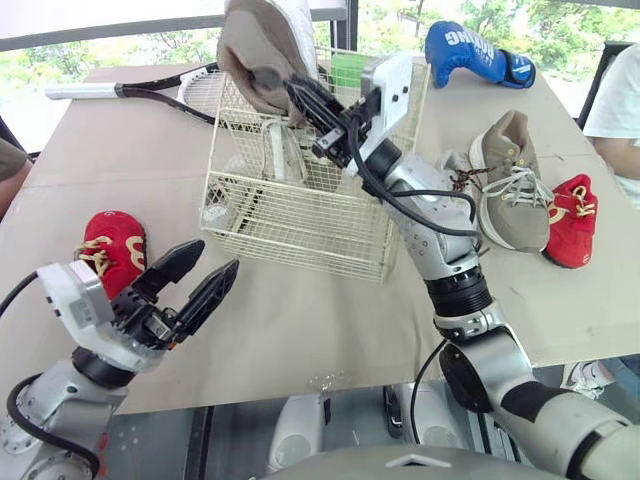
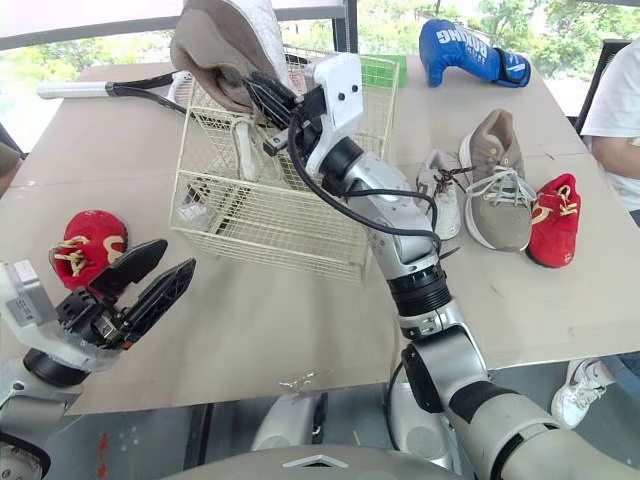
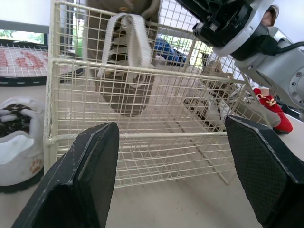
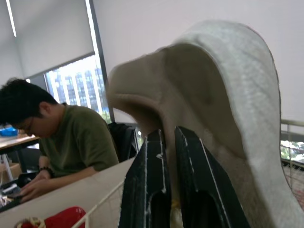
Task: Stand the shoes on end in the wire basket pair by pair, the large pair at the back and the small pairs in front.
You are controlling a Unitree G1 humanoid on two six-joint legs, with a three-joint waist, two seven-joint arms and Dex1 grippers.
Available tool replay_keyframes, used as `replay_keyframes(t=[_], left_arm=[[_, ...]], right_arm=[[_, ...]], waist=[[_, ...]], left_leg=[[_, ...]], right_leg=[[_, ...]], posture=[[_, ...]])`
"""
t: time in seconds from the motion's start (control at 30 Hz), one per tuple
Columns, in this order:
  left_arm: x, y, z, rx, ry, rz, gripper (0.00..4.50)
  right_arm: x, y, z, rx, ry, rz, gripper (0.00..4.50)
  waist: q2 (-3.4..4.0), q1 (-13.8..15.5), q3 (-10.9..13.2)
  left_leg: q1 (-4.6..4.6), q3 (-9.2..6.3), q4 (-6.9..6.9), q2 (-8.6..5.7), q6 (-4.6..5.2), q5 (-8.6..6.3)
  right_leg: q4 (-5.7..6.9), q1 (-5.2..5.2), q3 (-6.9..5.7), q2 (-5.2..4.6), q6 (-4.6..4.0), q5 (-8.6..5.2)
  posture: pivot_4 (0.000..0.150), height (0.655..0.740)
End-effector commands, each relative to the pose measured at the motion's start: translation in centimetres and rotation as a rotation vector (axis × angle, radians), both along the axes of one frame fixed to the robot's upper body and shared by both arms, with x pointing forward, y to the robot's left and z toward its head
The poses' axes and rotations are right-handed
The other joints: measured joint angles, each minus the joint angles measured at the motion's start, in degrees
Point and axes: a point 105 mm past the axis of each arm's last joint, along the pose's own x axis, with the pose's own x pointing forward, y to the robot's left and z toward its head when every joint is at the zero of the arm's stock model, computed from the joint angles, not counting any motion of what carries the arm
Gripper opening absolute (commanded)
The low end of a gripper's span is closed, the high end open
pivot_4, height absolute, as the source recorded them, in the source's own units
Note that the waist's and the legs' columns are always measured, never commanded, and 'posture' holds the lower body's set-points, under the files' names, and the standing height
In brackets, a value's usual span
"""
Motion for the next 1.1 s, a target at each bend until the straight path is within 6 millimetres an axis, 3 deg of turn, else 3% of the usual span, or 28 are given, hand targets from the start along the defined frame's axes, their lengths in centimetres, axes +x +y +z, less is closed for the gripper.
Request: replay_keyframes(t=[0.03, 0.23, 0.3, 0.33, 0.37, 0.4, 0.43, 0.57, 0.77, 0.8, 0.9, 0.93, 1.0, 1.1], left_arm=[[-0.2, -0.2, 0.7, 0.008, -0.030, -0.013, 3.82], [0.1, -0.3, 0.7, 0.009, -0.029, -0.034, 3.82], [0.2, -0.5, 0.7, 0.015, -0.027, -0.055, 3.82], [0.2, -0.7, 0.7, 0.015, -0.025, -0.068, 3.82], [0.2, -1.0, 0.8, 0.018, -0.025, -0.087, 3.82], [0.3, -1.3, 0.9, 0.019, -0.026, -0.109, 3.82], [0.3, -1.7, 1.1, 0.018, -0.029, -0.132, 3.82], [0.5, -3.1, 1.7, 0.025, -0.031, -0.228, 3.82], [0.8, -6.4, 2.5, 0.054, -0.007, -0.406, 3.82], [0.9, -7.0, 2.7, 0.052, -0.003, -0.433, 3.82], [1.0, -8.7, 2.8, 0.071, 0.034, -0.544, 3.82], [1.1, -9.0, 3.0, 0.069, 0.039, -0.572, 4.07], [1.3, -9.4, 3.5, 0.078, 0.022, -0.591, 4.46], [2.0, -10.5, 4.8, 0.132, -0.050, -0.615, 4.46]], right_arm=[[0.5, 0.1, -0.6, 0.055, 0.099, 0.008, 0.06], [0.5, -0.6, 0.0, 0.013, 0.039, -0.004, 0.06], [-0.2, -1.1, 0.6, -0.009, -0.032, 0.022, 0.94], [-0.5, -1.6, 0.9, -0.032, -0.059, 0.023, 1.00], [-0.6, -2.2, 1.1, -0.058, -0.089, 0.014, 1.79], [-0.7, -3.0, 1.5, -0.071, -0.104, 0.005, 2.29], [-0.8, -4.0, 1.9, -0.092, -0.115, -0.003, 2.54], [-1.4, -8.0, 2.6, -0.201, -0.130, -0.039, 4.36], [-1.4, -17.3, 2.7, -0.393, -0.058, -0.312, 4.49], [-1.6, -18.5, 2.1, -0.445, -0.020, -0.331, 4.49], [-0.9, -24.6, -0.2, -0.643, 0.173, -0.570, 4.49], [-0.6, -26.2, -0.7, -0.678, 0.230, -0.635, 4.50], [-0.1, -28.4, -1.8, -0.718, 0.335, -0.699, 4.50], [1.5, -32.1, -5.0, -0.749, 0.557, -0.777, 4.50]], waist=[[-0.01, 0.0, 0.0], [-0.09, 0.2, -0.1], [-0.08, 0.2, -0.1], [-0.07, 0.2, -0.1], [-0.08, 0.2, -0.1], [-0.08, 0.2, -0.1], [-0.09, 0.3, -0.1], [0.03, 0.6, 0.0], [0.10, 0.6, 0.1], [0.10, 0.8, 0.1], [0.13, 1.5, 0.1], [0.13, 1.3, 0.1], [0.13, 1.0, 0.1], [0.04, 0.7, 0.2]], left_leg=[[0.00, -0.01, 0.00, 0.00, 0.00, 0.00], [-0.02, -0.03, 0.06, -0.01, 0.00, 0.00], [-0.02, -0.02, 0.07, -0.02, 0.00, 0.00], [-0.03, -0.02, 0.07, -0.02, 0.00, 0.00], [-0.05, -0.02, 0.07, -0.02, 0.00, 0.00], [-0.06, -0.03, 0.07, -0.02, 0.00, 0.00], [-0.08, -0.03, 0.07, -0.03, 0.00, 0.00], [-0.17, -0.10, 0.15, -0.06, 0.00, 0.00], [-0.18, -0.04, 0.13, -0.05, 0.03, -0.02], [-0.22, -0.09, 0.14, -0.06, 0.03, -0.01], [-0.25, -0.08, 0.21, -0.09, 0.04, -0.02], [-0.23, -0.01, 0.22, -0.09, 0.05, -0.02], [-0.15, 0.14, 0.22, -0.05, 0.07, -0.03], [-0.14, 0.16, 0.29, -0.02, 0.07, -0.03]], right_leg=[[0.00, 0.00, 0.00, 0.01, 0.00, 0.00], [0.00, 0.04, -0.01, 0.00, 0.00, 0.00], [0.00, 0.04, -0.01, 0.00, 0.00, 0.00], [-0.01, 0.03, -0.01, 0.00, 0.00, 0.00], [-0.01, 0.02, -0.02, 0.00, 0.00, 0.00], [-0.01, 0.02, -0.02, 0.00, 0.01, 0.00], [-0.01, 0.01, -0.02, 0.00, 0.00, 0.00], [-0.04, 0.01, -0.07, -0.04, 0.01, 0.00], [-0.09, 0.01, -0.03, -0.03, 0.02, 0.00], [-0.08, 0.01, -0.06, -0.03, 0.03, 0.00], [-0.10, 0.02, -0.05, -0.04, 0.04, 0.00], [-0.09, 0.02, 0.00, -0.04, 0.04, 0.00], [-0.07, 0.02, 0.11, 0.00, 0.05, 0.00], [-0.06, 0.05, 0.13, 0.03, 0.05, 0.00]], posture=[[0.150, 0.7400], [0.150, 0.7400], [0.150, 0.7400], [0.150, 0.7400], [0.150, 0.7400], [0.150, 0.7400], [0.150, 0.7400], [0.150, 0.7400], [0.150, 0.7400], [0.150, 0.7400], [0.150, 0.7400], [0.150, 0.7400], [0.150, 0.7400], [0.150, 0.7400]])
